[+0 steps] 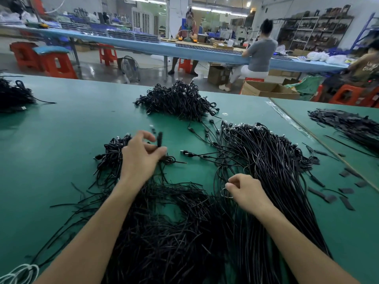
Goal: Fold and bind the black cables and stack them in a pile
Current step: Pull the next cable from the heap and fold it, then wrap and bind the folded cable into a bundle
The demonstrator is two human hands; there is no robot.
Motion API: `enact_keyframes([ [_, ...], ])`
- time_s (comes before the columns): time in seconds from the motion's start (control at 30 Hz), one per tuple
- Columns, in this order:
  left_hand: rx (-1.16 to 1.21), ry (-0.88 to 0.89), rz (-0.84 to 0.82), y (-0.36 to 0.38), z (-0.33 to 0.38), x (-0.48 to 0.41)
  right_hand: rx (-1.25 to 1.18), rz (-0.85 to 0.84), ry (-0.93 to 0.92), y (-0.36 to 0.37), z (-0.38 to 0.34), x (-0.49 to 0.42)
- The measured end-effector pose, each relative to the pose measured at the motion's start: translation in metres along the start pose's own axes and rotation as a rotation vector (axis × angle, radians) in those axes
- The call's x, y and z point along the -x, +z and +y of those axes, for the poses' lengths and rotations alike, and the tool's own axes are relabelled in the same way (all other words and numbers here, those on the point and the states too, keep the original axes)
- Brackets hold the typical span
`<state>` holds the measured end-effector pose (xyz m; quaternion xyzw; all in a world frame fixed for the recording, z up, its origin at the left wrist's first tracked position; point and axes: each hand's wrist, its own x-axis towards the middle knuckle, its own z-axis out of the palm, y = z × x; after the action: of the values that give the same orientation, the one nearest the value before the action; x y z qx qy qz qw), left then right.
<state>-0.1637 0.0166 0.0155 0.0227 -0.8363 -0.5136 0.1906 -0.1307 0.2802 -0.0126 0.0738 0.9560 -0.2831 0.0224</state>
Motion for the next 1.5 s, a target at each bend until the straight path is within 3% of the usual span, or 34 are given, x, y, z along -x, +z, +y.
enact_keyframes([
  [0.17, -0.189, -0.041, 0.217, -0.01, -0.033, -0.032, 0.273, 0.037, 0.097, 0.02, 0.002, -0.014],
  [0.33, -0.294, -0.076, 0.212, -0.007, -0.039, -0.031, 0.226, 0.172, 0.087, 0.016, 0.002, -0.019],
  [0.43, -0.38, 0.07, 0.19, 0.003, -0.021, -0.014, -0.013, 0.174, 0.025, 0.0, -0.007, -0.016],
  [0.53, -0.242, 0.268, -0.157, 0.018, 0.001, 0.005, -0.365, 0.041, -0.102, -0.015, -0.033, 0.0],
  [0.6, -0.199, 0.377, -0.438, 0.032, 0.014, 0.017, -0.409, -0.06, -0.237, -0.022, -0.05, 0.019],
  [0.7, -0.137, 0.449, -0.605, 0.049, 0.018, 0.027, -0.449, -0.176, -0.49, -0.033, -0.068, 0.052],
  [0.83, 0.042, 0.295, -0.329, 0.049, 0.01, 0.029, -0.499, -0.135, -0.618, -0.055, -0.06, 0.072],
  [0.9, 0.138, 0.223, -0.122, 0.038, 0.012, 0.027, -0.463, -0.019, -0.499, -0.063, -0.047, 0.064],
  [0.97, 0.076, 0.304, 0.005, 0.024, 0.015, 0.025, -0.314, 0.099, -0.329, -0.064, -0.031, 0.049],
  [1.0, 0.019, 0.356, -0.031, 0.018, 0.017, 0.026, -0.196, 0.125, -0.249, -0.063, -0.023, 0.042],
  [1.1, -0.117, 0.371, -0.37, 0.012, 0.027, 0.039, 0.083, 0.02, -0.164, -0.052, -0.009, 0.031],
  [1.2, -0.211, 0.384, -0.498, 0.017, 0.033, 0.05, -0.05, -0.213, -0.317, -0.039, -0.013, 0.036],
  [1.27, -0.187, 0.404, -0.513, 0.021, 0.035, 0.054, -0.256, -0.26, -0.407, -0.032, -0.022, 0.043],
  [1.5, -0.099, 0.269, -0.549, 0.01, 0.039, 0.057, -0.56, 0.214, -0.482, -0.044, -0.034, 0.045],
])
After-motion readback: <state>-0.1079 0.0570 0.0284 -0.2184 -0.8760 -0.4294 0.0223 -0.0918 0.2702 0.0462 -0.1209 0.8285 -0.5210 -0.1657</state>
